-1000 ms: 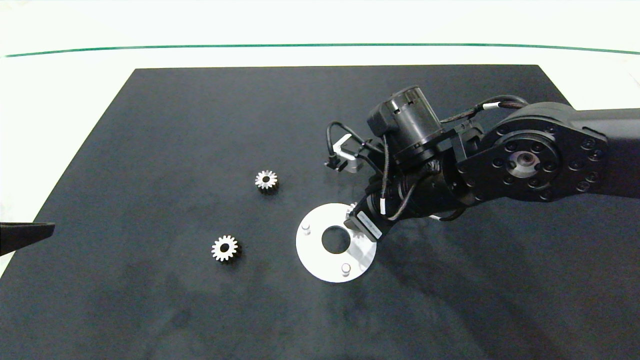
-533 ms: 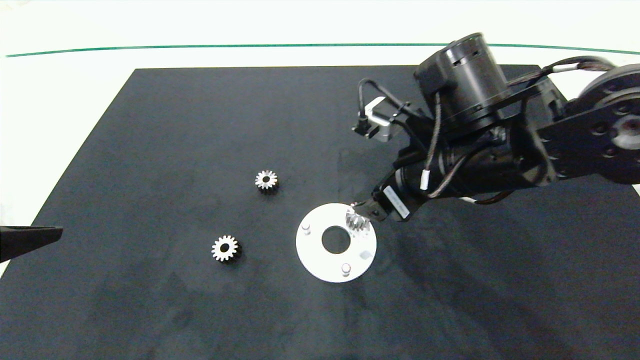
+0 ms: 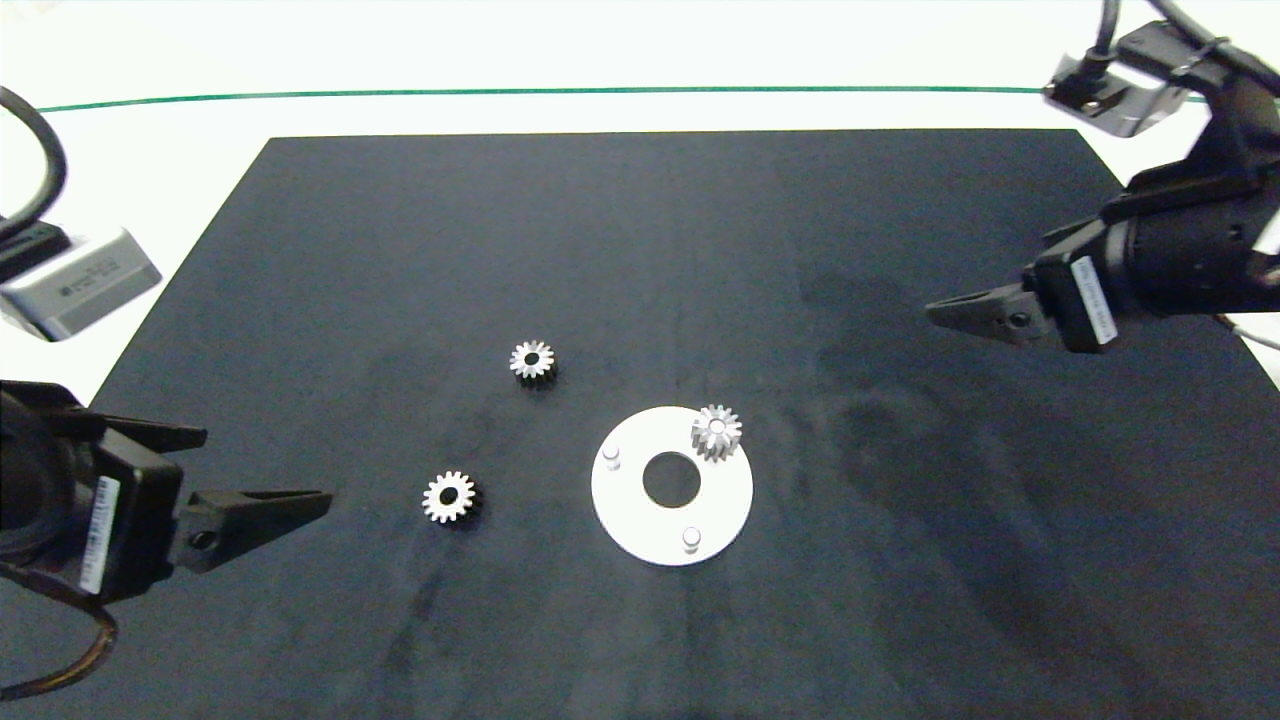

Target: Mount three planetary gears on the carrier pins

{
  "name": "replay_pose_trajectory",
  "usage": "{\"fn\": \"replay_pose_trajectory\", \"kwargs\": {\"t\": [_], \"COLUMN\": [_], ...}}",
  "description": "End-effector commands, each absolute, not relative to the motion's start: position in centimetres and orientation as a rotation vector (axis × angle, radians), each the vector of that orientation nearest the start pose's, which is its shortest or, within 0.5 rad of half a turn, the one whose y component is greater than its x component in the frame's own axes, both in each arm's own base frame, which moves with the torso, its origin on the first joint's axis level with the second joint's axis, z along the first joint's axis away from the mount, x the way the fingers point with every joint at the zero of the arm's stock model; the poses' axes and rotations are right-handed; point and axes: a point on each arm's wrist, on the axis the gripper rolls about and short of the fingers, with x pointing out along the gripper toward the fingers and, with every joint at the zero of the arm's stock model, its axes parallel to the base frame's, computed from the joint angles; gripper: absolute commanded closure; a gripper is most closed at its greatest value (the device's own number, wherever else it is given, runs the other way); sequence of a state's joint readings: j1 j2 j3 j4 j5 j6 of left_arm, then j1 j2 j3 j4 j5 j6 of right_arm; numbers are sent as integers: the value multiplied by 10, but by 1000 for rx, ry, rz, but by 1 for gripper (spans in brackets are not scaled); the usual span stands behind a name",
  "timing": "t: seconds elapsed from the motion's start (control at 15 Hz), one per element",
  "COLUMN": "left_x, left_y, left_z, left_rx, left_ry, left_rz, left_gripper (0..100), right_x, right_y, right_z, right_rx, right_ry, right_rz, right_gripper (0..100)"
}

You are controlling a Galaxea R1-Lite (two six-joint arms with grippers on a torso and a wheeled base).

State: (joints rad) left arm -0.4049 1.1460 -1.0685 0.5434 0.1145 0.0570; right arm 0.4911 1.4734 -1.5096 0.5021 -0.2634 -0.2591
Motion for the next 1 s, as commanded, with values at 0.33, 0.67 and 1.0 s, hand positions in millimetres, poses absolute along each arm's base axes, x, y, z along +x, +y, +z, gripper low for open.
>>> {"fn": "replay_pose_trajectory", "kwargs": {"t": [0.33, 0.67, 1.0], "left_x": [148, 161, 173], "left_y": [-70, -82, -99], "left_z": [253, 246, 239], "left_rx": [270, 264, 299], "left_ry": [705, 752, 759], "left_rz": [-336, -340, -336], "left_gripper": [0, 0, 0], "right_x": [166, 165, 164], "right_y": [79, 75, 75], "right_z": [339, 323, 312], "right_rx": [-403, -392, -385], "right_ry": [359, 413, 430], "right_rz": [257, 254, 250], "right_gripper": [0, 0, 0]}}
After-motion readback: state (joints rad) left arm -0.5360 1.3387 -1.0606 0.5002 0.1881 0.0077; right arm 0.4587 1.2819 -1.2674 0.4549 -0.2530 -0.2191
